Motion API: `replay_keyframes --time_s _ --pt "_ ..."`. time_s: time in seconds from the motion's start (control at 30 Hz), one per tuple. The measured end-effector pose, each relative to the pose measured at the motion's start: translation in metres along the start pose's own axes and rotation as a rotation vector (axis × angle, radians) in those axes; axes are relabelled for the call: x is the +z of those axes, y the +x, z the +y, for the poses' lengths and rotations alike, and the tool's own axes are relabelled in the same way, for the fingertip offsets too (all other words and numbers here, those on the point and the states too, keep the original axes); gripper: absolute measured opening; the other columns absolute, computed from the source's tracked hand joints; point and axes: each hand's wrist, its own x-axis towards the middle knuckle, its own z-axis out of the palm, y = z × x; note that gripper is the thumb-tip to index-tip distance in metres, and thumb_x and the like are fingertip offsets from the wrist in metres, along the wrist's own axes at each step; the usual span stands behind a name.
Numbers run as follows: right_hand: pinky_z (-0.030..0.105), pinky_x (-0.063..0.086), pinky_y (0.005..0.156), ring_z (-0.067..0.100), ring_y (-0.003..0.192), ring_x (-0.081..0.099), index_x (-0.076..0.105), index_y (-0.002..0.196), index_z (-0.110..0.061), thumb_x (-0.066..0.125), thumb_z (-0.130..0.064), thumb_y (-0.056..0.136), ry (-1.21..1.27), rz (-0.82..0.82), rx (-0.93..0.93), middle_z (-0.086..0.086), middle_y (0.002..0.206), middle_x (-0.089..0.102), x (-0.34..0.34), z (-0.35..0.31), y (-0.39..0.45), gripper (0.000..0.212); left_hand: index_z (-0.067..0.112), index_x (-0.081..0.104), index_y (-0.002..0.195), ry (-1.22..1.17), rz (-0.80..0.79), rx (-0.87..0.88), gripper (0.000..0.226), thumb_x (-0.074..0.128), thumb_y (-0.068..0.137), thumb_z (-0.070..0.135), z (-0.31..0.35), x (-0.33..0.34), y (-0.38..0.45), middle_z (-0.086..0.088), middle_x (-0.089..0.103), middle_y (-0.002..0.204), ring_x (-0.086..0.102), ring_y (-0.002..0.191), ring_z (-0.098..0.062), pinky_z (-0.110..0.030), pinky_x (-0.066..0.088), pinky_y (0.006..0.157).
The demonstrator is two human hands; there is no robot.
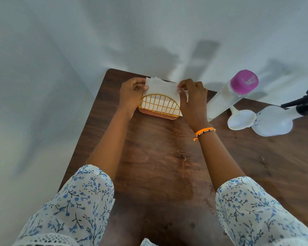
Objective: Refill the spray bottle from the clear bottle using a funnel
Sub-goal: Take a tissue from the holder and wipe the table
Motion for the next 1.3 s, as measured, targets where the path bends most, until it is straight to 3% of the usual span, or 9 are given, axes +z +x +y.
replay_keyframes --time_s 0.17,0.27,0.43,0.63,0.83,0.93,1.03,1.17,1.3 --pt "0.034 0.035 0.078 0.027 0.081 0.058 0.059 0.098 -0.004 0.046 -0.003 0.089 -0.006 0.078 -0.009 0.009 0.088 0.066 0.0 -0.003 0.005 0.016 0.012 0.063 0.113 0.026 0.021 0.037 0.025 0.061 0.088 0.008 0.002 0.002 0.0 0.006 0.063 0.096 0.06 0.086 -0.002 -0.012 0.05 0.072" --pt "0.032 0.035 0.079 0.026 0.085 0.057 0.06 0.101 -0.005 0.049 -0.009 0.09 -0.007 0.029 0.011 0.01 0.092 0.066 0.001 0.0 0.009 0.015 0.013 0.063 0.112 0.03 0.027 0.052 0.024 0.061 0.089 0.008 0.002 0.004 0.0 0.008 0.064 0.097 0.06 0.085 0.0 -0.013 0.05 0.072" --pt "0.013 0.04 0.073 0.015 0.082 0.057 0.062 0.092 -0.005 0.062 -0.004 0.081 0.131 -0.099 -0.044 0.009 0.089 0.065 -0.002 0.001 0.013 0.011 0.016 0.051 0.106 -0.049 0.038 0.05 0.022 0.059 0.089 0.005 0.004 0.003 -0.001 0.013 0.06 0.091 0.059 0.085 0.002 -0.008 0.049 0.068" --pt "0.029 0.049 0.077 0.018 0.086 0.064 0.06 0.105 -0.013 0.067 -0.014 0.082 0.079 -0.202 0.019 0.004 0.089 0.069 -0.003 -0.003 0.019 0.024 0.013 0.056 0.097 0.004 -0.012 0.085 0.01 0.055 0.091 0.005 0.0 0.001 0.002 0.001 0.063 0.109 0.059 0.1 -0.007 -0.008 0.051 0.066" --pt "0.04 0.053 0.075 0.026 0.088 0.065 0.062 0.093 -0.007 0.06 -0.014 0.088 0.029 -0.198 -0.059 0.01 0.091 0.071 -0.002 -0.001 0.016 0.009 0.012 0.068 0.101 -0.049 -0.009 0.083 0.018 0.054 0.093 0.006 -0.002 0.0 0.001 0.003 0.066 0.103 0.061 0.092 -0.003 -0.011 0.052 0.067" --pt "0.032 0.047 0.076 0.028 0.095 0.058 0.064 0.08 -0.005 0.063 -0.005 0.081 -0.002 -0.15 -0.145 0.01 0.098 0.068 0.001 0.001 0.012 0.002 0.012 0.069 0.099 -0.087 -0.015 0.061 0.017 0.053 0.094 0.01 -0.004 -0.001 0.002 0.0 0.067 0.105 0.063 0.097 -0.009 -0.017 0.055 0.071" --pt "0.026 0.039 0.07 0.031 0.091 0.05 0.064 0.071 -0.003 0.068 0.001 0.074 -0.032 -0.085 -0.17 0.015 0.098 0.059 0.003 0.001 0.009 0.006 0.01 0.068 0.105 -0.099 -0.016 0.05 0.021 0.05 0.097 0.017 -0.004 -0.001 0.0 0.002 0.067 0.101 0.064 0.095 -0.007 -0.014 0.054 0.072" --pt "0.027 0.034 0.065 0.029 0.081 0.049 0.063 0.072 -0.003 0.066 0.002 0.074 -0.062 -0.116 -0.214 0.011 0.079 0.061 0.003 0.002 0.008 0.006 0.012 0.067 0.101 -0.096 -0.032 0.025 0.023 0.049 0.097 0.026 0.0 0.0 -0.003 0.007 0.066 0.091 0.064 0.086 -0.003 -0.007 0.05 0.068" --pt "0.031 0.043 0.066 0.025 0.088 0.055 0.061 0.079 -0.006 0.061 -0.001 0.079 -0.032 -0.179 -0.185 0.006 0.083 0.068 0.002 0.004 0.008 0.005 0.012 0.067 0.103 -0.085 -0.035 0.01 0.018 0.059 0.092 0.023 0.002 0.0 -0.002 0.007 0.066 0.095 0.062 0.086 -0.002 -0.007 0.049 0.064"
